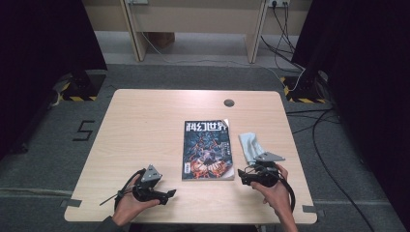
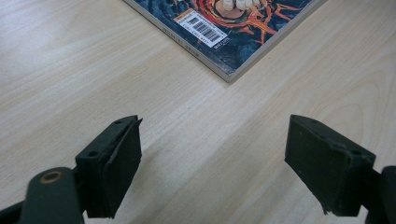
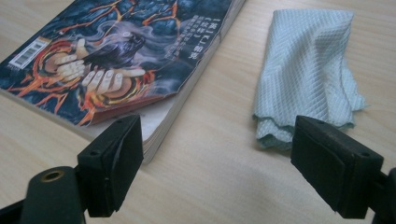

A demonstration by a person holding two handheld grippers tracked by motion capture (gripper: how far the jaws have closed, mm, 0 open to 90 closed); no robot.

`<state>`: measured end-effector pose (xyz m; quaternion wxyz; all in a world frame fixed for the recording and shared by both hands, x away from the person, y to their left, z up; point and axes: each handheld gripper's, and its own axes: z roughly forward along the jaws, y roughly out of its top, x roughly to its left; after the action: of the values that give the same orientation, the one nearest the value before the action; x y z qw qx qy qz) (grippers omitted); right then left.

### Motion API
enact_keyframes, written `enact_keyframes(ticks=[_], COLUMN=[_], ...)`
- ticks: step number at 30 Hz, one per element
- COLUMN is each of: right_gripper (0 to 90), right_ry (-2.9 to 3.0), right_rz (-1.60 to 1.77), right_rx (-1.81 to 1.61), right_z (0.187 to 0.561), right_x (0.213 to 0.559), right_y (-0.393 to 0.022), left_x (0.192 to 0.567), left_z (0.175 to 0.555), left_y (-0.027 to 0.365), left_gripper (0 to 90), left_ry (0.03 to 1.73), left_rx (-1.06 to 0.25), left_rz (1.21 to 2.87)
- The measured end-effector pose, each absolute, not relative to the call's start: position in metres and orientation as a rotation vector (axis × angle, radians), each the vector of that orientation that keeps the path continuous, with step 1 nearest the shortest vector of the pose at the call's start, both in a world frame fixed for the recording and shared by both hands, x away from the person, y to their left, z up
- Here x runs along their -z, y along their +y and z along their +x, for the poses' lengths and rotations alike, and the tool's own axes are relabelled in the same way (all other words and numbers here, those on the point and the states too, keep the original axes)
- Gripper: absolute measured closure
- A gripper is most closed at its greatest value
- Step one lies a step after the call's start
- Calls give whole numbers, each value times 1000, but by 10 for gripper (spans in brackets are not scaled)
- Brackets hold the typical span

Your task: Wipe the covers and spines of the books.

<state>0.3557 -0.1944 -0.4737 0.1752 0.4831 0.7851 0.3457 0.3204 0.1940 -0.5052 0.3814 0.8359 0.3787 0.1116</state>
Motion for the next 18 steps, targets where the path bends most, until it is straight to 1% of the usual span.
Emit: enact_keyframes(ticks=[10,18], right_gripper=[177,176], right_ry=[2263,2294], right_rz=[1330,1307], right_rx=[-941,-930], right_z=[339,325], right_x=[488,491], right_y=[-186,-186], left_x=[506,506], left_z=[320,319], left_y=[194,193], left_gripper=[180,176], left_ry=[965,964], left_rx=[-278,-273], left_rz=[2140,2141])
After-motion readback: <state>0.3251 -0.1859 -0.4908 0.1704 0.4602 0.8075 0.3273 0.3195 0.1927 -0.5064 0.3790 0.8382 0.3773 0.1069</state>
